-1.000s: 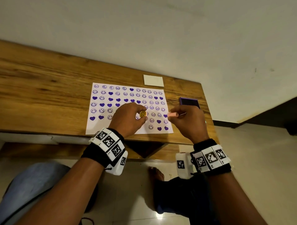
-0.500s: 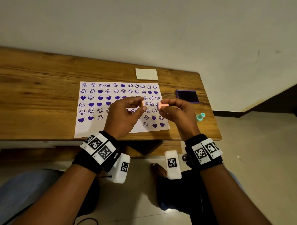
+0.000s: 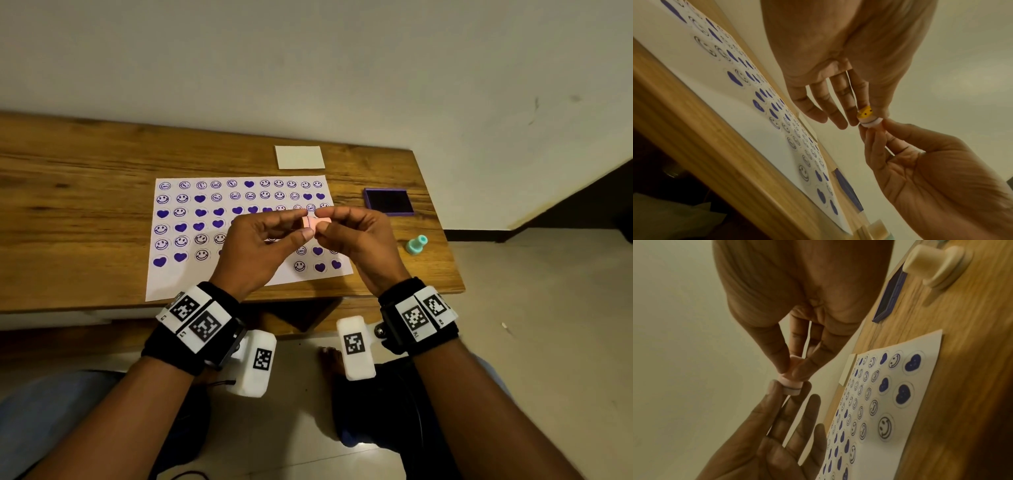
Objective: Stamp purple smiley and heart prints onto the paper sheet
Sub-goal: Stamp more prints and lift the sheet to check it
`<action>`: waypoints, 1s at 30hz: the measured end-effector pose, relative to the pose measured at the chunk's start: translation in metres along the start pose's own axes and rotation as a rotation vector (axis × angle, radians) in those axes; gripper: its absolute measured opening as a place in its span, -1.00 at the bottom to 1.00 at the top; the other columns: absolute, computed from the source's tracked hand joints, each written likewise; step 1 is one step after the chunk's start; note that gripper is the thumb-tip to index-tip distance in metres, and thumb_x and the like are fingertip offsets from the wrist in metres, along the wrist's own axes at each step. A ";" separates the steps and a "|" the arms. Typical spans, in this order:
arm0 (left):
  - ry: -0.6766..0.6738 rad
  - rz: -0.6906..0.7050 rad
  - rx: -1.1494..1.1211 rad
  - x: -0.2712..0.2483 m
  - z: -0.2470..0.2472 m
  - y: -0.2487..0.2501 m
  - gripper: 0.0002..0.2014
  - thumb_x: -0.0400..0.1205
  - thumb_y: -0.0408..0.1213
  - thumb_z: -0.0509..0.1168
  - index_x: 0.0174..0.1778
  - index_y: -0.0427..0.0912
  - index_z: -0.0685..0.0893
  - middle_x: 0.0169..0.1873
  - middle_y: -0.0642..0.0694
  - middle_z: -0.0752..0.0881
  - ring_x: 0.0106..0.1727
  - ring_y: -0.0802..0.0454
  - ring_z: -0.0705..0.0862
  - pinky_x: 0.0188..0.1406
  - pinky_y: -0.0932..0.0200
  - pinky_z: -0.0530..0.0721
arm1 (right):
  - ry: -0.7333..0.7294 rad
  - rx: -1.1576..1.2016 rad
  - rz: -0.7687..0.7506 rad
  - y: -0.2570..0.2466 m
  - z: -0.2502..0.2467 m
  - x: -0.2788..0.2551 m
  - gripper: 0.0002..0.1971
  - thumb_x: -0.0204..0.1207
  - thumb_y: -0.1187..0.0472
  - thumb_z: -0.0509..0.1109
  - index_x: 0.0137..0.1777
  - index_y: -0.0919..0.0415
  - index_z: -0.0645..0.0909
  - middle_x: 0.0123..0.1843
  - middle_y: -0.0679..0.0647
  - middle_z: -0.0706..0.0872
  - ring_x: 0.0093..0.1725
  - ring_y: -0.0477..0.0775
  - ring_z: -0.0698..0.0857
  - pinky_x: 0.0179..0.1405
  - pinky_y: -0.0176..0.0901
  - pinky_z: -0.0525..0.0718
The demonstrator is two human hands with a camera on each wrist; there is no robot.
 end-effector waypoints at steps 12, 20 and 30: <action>-0.036 -0.044 -0.009 -0.002 -0.009 0.002 -0.64 0.43 -0.35 0.53 0.15 -0.11 0.75 -0.07 -0.03 0.83 -0.06 0.19 0.80 0.02 0.23 0.75 | -0.074 -0.048 0.008 -0.001 0.010 -0.003 -0.78 0.49 0.43 0.51 0.12 0.25 0.78 -0.01 0.25 0.85 -0.05 0.16 0.83 -0.03 -0.03 0.81; -0.042 0.062 0.873 0.005 -0.033 -0.017 -0.41 0.47 0.16 0.43 0.42 0.10 0.58 0.35 -0.02 0.64 0.37 -0.11 0.52 0.34 -0.06 0.45 | 0.304 -0.257 -0.083 -0.031 -0.045 -0.005 -0.79 0.42 0.30 0.62 0.06 0.19 0.82 -0.07 0.04 0.88 -0.10 -0.08 0.83 -0.12 -0.19 0.78; -0.288 -0.182 1.170 0.000 -0.037 -0.045 -0.40 0.56 0.13 0.36 0.54 0.21 0.40 0.62 0.03 0.27 0.61 -0.09 0.21 0.53 -0.26 0.23 | 0.395 -1.002 -0.048 -0.068 -0.119 0.037 -0.81 0.38 0.07 0.63 -0.04 0.09 0.83 -0.15 -0.01 0.82 -0.09 0.02 0.76 -0.03 -0.08 0.70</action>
Point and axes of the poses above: each hand's wrist, its own x-axis towards the middle knuckle, its own z-axis out of the palm, y = z × x, the point moved 8 cm from there along x, towards the middle knuckle
